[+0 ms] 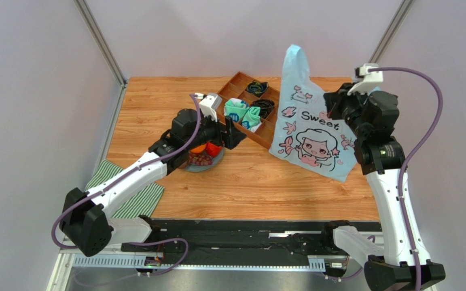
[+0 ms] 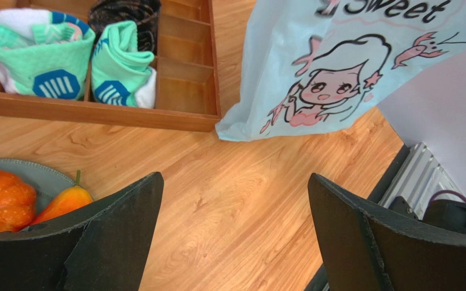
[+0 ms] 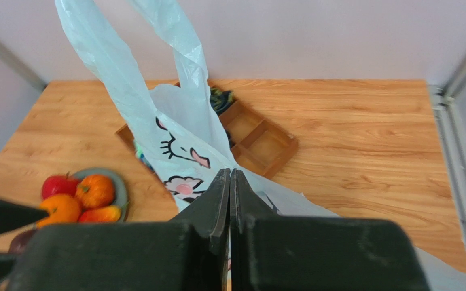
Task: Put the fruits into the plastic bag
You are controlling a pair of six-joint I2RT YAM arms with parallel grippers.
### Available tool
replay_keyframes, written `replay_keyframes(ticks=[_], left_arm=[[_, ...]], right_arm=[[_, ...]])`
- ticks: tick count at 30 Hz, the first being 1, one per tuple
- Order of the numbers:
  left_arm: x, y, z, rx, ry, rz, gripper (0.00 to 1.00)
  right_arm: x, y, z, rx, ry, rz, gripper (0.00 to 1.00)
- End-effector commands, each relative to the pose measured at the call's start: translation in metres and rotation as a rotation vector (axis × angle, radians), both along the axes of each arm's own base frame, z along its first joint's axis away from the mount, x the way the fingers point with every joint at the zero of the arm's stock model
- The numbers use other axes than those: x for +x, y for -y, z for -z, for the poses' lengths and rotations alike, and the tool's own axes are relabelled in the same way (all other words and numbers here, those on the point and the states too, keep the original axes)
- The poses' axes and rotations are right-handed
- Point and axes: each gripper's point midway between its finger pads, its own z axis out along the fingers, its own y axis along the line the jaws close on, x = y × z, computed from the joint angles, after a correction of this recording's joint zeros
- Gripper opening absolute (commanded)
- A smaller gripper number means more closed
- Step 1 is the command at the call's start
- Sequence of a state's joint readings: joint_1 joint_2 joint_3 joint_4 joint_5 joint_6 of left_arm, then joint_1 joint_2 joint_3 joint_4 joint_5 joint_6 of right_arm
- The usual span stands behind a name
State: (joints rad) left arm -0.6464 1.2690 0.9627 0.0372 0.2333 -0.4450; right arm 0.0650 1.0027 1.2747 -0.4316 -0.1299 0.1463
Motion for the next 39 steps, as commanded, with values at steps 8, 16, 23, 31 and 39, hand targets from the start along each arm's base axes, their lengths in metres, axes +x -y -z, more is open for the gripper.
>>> replay_keyframes(ticks=[8, 16, 23, 31, 39], left_arm=[[0.013, 0.004, -0.103, -0.102, 0.228, -0.008, 0.98], [0.007, 0.021, -0.166, -0.257, 0.309, 0.072, 0.98], [-0.002, 0.047, -0.190, -0.271, 0.362, 0.163, 0.98], [0.002, 0.065, -0.210, -0.292, 0.396, 0.190, 0.93], [0.016, 0.109, -0.204, -0.233, 0.387, 0.245, 0.86]], right_arm=[[-0.037, -0.079, 0.058, -0.098, -0.089, -0.296, 0.00], [-0.054, -0.086, 0.071, -0.092, -0.127, -0.330, 0.00], [-0.057, -0.088, 0.073, -0.090, -0.134, -0.340, 0.00], [-0.058, -0.093, 0.078, -0.090, -0.146, -0.363, 0.00], [-0.060, -0.091, 0.085, -0.108, -0.169, -0.360, 0.00]])
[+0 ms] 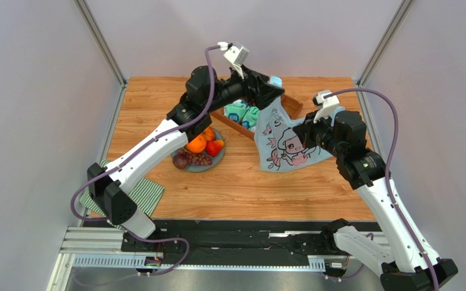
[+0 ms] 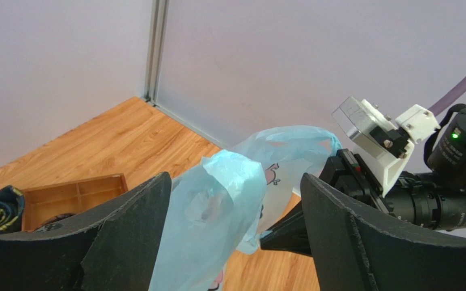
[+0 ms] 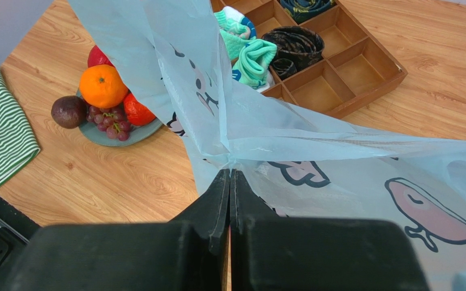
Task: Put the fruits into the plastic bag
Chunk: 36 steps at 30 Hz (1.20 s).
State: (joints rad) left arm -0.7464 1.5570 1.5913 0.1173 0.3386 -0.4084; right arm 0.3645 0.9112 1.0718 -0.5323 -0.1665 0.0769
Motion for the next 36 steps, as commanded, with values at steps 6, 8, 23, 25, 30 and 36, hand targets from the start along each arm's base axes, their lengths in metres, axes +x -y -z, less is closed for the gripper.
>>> replay_keyframes(ticks=[6, 8, 23, 25, 30, 36], left_arm=[[0.000, 0.022, 0.004, 0.043, 0.039, 0.052, 0.16], [-0.008, 0.022, 0.002, 0.057, 0.088, 0.083, 0.00], [-0.092, -0.010, 0.009, 0.101, 0.367, 0.350, 0.00], [-0.096, -0.016, 0.007, 0.108, 0.380, 0.356, 0.00], [-0.109, -0.024, 0.000, 0.098, 0.407, 0.390, 0.00], [-0.110, -0.029, -0.003, 0.102, 0.415, 0.395, 0.00]], right_arm=[[-0.005, 0.003, -0.003, -0.015, 0.000, 0.004, 0.00], [-0.007, 0.003, -0.014, -0.004, 0.005, 0.002, 0.02], [-0.021, -0.025, -0.096, -0.015, 0.085, -0.229, 0.68], [-0.014, -0.022, -0.081, -0.063, 0.057, -0.218, 0.67], [-0.013, -0.027, -0.066, -0.071, 0.050, -0.254, 0.61], [-0.026, -0.043, -0.052, -0.073, 0.009, -0.371, 0.64]])
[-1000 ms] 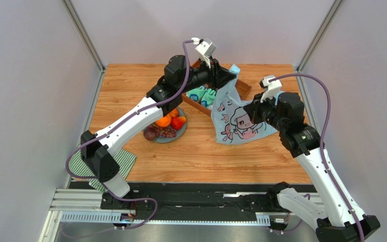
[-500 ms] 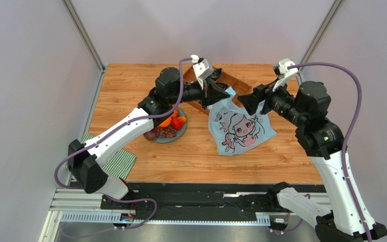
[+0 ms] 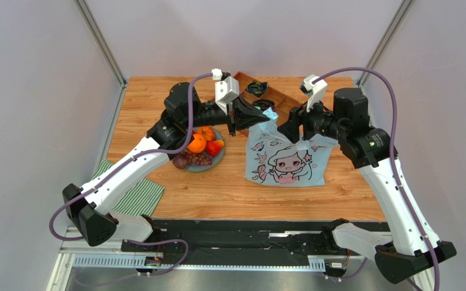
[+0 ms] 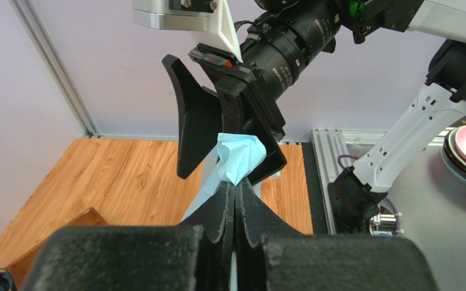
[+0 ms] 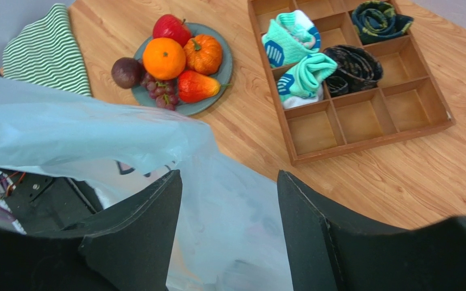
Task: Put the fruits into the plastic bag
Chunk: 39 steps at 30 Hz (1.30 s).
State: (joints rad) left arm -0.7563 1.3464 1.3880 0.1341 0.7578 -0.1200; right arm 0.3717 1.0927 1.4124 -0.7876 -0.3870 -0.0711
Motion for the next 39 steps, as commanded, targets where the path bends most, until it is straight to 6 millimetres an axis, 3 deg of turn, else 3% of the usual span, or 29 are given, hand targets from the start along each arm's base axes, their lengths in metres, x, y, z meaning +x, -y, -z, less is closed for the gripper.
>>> replay_keyframes(ticks=[1, 9, 12, 17, 24, 27, 28, 29, 30, 32, 34, 35, 37, 38, 39], left_arm=[[-0.006, -0.007, -0.010, -0.015, 0.071, 0.020, 0.00], [0.002, -0.007, -0.004, 0.006, 0.067, -0.007, 0.00], [0.001, -0.007, -0.005, 0.000, 0.070, -0.004, 0.00], [-0.002, -0.008, -0.006, -0.001, 0.074, 0.008, 0.00], [-0.002, -0.009, -0.004, 0.002, 0.078, 0.011, 0.00], [0.002, -0.009, -0.004, -0.001, 0.083, -0.008, 0.00], [0.007, -0.010, -0.002, -0.001, 0.077, -0.031, 0.00], [0.013, -0.011, -0.003, -0.011, 0.079, -0.055, 0.00], [0.018, -0.012, -0.003, -0.017, 0.069, -0.079, 0.00], [0.036, -0.016, -0.008, -0.035, 0.056, -0.178, 0.00], [0.054, -0.023, -0.018, -0.059, 0.031, -0.288, 0.04], [0.056, -0.024, -0.021, -0.064, 0.028, -0.306, 0.10], [0.056, -0.026, -0.033, -0.089, 0.031, -0.313, 0.30], [0.054, -0.026, -0.039, -0.107, 0.037, -0.306, 0.50], [0.051, -0.026, -0.042, -0.119, 0.027, -0.290, 0.59]], right_arm=[[-0.018, -0.014, -0.007, 0.003, 0.033, -0.121, 0.64], [-0.032, -0.012, -0.015, 0.019, 0.042, -0.132, 0.67], [-0.032, -0.014, -0.005, 0.011, 0.014, -0.141, 0.69], [-0.015, -0.015, 0.020, -0.046, -0.039, -0.102, 0.70], [-0.008, -0.027, 0.037, -0.073, -0.074, -0.107, 0.66], [0.001, -0.023, 0.039, -0.085, -0.086, -0.045, 0.40], [0.004, -0.019, 0.040, -0.098, -0.091, -0.015, 0.16], [0.007, -0.016, 0.033, -0.097, -0.081, 0.013, 0.06], [0.008, -0.011, 0.031, -0.098, -0.081, 0.047, 0.00], [0.016, 0.008, 0.025, -0.126, -0.066, 0.173, 0.00], [0.020, 0.025, 0.013, -0.130, -0.047, 0.281, 0.00], [0.023, 0.035, 0.008, -0.137, -0.035, 0.342, 0.00], [0.022, 0.052, -0.006, -0.148, -0.018, 0.435, 0.00], [0.022, 0.058, -0.012, -0.151, -0.007, 0.466, 0.00], [0.023, 0.070, -0.024, -0.157, 0.023, 0.531, 0.00]])
